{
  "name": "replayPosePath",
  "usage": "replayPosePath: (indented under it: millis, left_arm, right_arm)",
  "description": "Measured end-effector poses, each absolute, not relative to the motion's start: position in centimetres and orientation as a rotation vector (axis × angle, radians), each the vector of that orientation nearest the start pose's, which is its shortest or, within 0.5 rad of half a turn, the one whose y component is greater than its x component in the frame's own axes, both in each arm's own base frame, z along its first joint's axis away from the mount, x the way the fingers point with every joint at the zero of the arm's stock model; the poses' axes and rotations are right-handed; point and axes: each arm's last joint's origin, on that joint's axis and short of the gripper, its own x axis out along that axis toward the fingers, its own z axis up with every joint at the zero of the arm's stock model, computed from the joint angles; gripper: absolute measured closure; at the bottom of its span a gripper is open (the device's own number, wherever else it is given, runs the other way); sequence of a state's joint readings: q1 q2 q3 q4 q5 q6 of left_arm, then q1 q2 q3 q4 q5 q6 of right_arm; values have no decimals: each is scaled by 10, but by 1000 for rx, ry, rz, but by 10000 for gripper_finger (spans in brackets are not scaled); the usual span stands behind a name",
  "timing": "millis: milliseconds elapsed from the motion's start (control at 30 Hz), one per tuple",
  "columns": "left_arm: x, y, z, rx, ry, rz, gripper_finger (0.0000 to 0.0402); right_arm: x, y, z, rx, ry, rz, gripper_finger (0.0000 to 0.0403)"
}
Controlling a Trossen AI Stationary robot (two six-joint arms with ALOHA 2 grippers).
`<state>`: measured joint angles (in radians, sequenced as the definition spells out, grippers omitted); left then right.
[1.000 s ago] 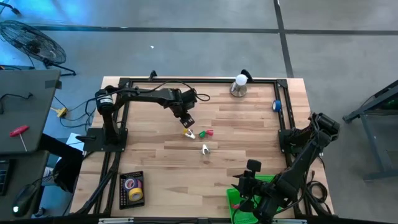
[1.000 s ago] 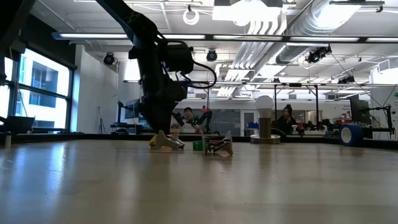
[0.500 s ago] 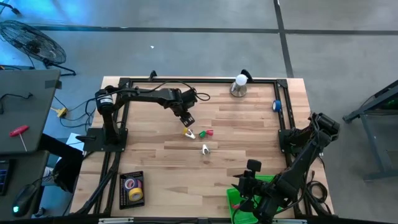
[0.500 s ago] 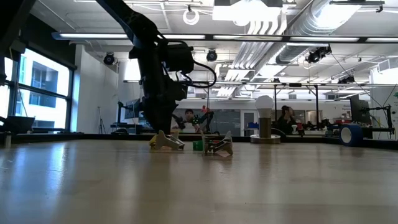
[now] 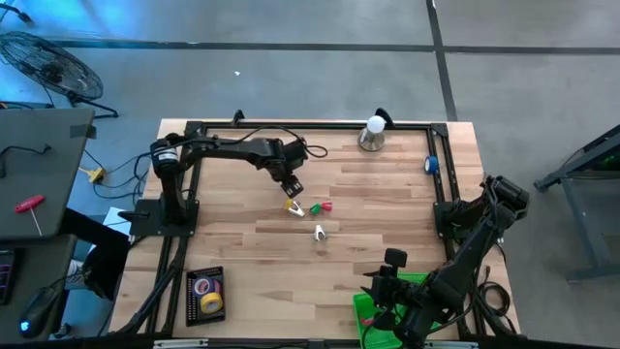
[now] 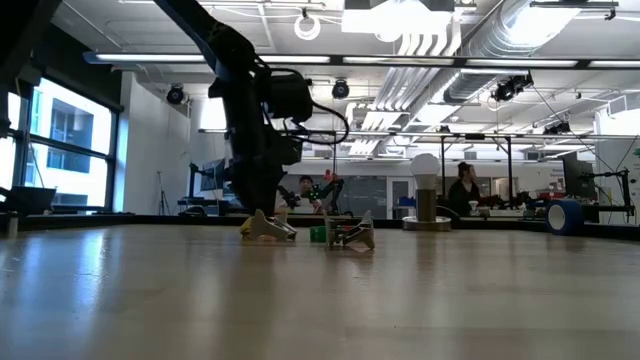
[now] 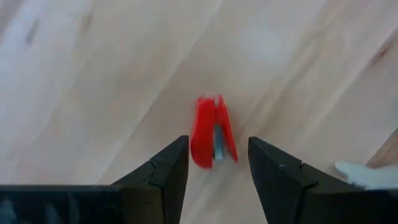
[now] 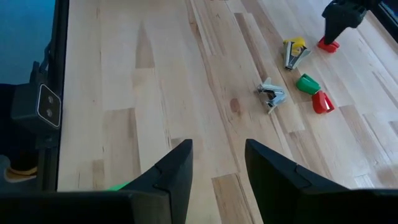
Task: Pick and place Stapler, Stapler remover, tape
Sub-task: Put the red stapler into the left green bin
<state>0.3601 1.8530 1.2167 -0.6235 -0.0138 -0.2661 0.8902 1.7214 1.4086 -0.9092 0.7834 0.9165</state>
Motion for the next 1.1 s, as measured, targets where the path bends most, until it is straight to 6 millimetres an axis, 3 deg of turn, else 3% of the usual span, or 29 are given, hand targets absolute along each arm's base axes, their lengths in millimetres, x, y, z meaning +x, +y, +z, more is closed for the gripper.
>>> replayPosePath:
  millis: [200, 367, 467, 567, 800, 933, 1100]
  left_arm:
    - [337, 127, 152, -448, 1238, 493, 241]
    - [337, 128, 149, -436, 1247, 496, 247]
    - [337, 128, 149, -422, 1252, 502, 283]
    - [336, 129, 149, -377, 1264, 472, 351]
    - [337, 126, 152, -269, 1277, 482, 354]
    - [335, 116, 163, -201, 1272, 476, 354]
    - [333, 90, 201, -88, 1174, 459, 354]
  right_arm:
    - [231, 252, 263, -44, 736, -275, 265]
    - [228, 248, 243, -70, 759, -283, 265]
    - [227, 243, 225, -79, 785, -293, 265]
    - [228, 235, 210, -63, 797, -310, 265]
    - [235, 225, 195, -50, 800, -321, 265]
    - [241, 224, 199, -118, 714, -332, 265]
    - [247, 223, 208, -217, 477, -475, 265]
